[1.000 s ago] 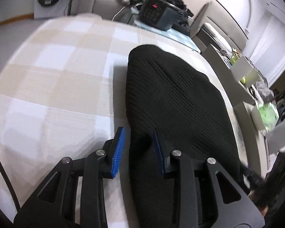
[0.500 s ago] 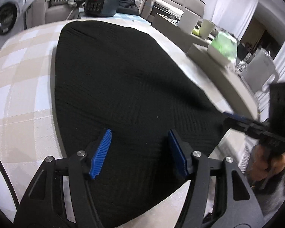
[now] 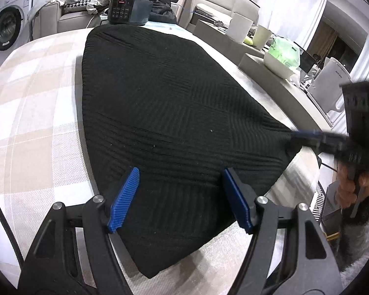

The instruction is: Fold small clothes

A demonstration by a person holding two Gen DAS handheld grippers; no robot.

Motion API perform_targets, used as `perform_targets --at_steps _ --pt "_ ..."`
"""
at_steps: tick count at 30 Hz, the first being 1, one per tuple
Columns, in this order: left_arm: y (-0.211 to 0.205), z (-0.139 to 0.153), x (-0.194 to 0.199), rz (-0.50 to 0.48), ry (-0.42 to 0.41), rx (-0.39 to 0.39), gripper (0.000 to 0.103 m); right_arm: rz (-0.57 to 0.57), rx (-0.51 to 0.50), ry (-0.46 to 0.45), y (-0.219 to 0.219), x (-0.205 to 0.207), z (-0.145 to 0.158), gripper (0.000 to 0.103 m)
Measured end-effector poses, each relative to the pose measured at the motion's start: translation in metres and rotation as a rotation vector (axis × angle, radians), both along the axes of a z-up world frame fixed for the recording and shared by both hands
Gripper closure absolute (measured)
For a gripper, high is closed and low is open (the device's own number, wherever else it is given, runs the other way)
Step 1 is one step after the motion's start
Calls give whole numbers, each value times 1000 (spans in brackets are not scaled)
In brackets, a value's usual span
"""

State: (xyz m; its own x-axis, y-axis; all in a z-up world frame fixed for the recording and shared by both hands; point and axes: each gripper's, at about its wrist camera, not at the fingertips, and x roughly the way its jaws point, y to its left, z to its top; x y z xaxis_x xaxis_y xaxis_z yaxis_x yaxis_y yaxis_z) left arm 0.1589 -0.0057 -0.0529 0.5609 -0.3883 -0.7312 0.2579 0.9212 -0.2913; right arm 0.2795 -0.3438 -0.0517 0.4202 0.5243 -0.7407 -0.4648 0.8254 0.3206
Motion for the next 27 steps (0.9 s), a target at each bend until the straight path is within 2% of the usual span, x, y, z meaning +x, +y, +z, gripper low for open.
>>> perform_targets --at_steps 3,7,9,10,11,13,16,18,19,21,22,23,24,25,27 --pt "1 0 0 -1 -4 9 35 -34 77 -41 3 26 9 63" --pt "7 2 -3 -5 -9 -1 35 -55 89 -13 29 79 -1 63" --pt "8 2 -3 -6 -8 -5 35 -54 50 -6 43 98 -9 64" --pt "5 2 -2 -5 -6 -6 35 -54 30 5 50 106 -14 69" --pt "6 2 -2 -5 -5 -7 35 -68 2 26 56 117 -21 82" --pt "4 3 0 -4 -2 -11 35 -71 -10 22 59 122 -21 91" --pt "3 3 0 -9 -1 -14 34 -61 25 -89 53 111 3 95" --pt "3 3 0 -10 1 -15 34 -83 9 -104 48 107 10 95" --pt "3 3 1 -10 1 -16 34 -98 -19 -99 45 106 9 96" --pt "4 3 1 -12 2 -21 33 -211 -203 -108 40 112 -7 99" --pt "4 3 1 -12 4 -21 33 -232 -212 -52 33 118 -17 99" --pt "5 4 1 -11 12 -22 33 -248 -179 6 25 121 -22 98" --pt "6 5 1 -6 18 -28 33 -259 -98 43 14 119 -22 98" --pt "8 6 1 2 28 -40 33 -250 -55 38 10 115 -19 98" --pt "13 10 1 23 41 -79 33 -206 -10 -4 5 99 -5 88"
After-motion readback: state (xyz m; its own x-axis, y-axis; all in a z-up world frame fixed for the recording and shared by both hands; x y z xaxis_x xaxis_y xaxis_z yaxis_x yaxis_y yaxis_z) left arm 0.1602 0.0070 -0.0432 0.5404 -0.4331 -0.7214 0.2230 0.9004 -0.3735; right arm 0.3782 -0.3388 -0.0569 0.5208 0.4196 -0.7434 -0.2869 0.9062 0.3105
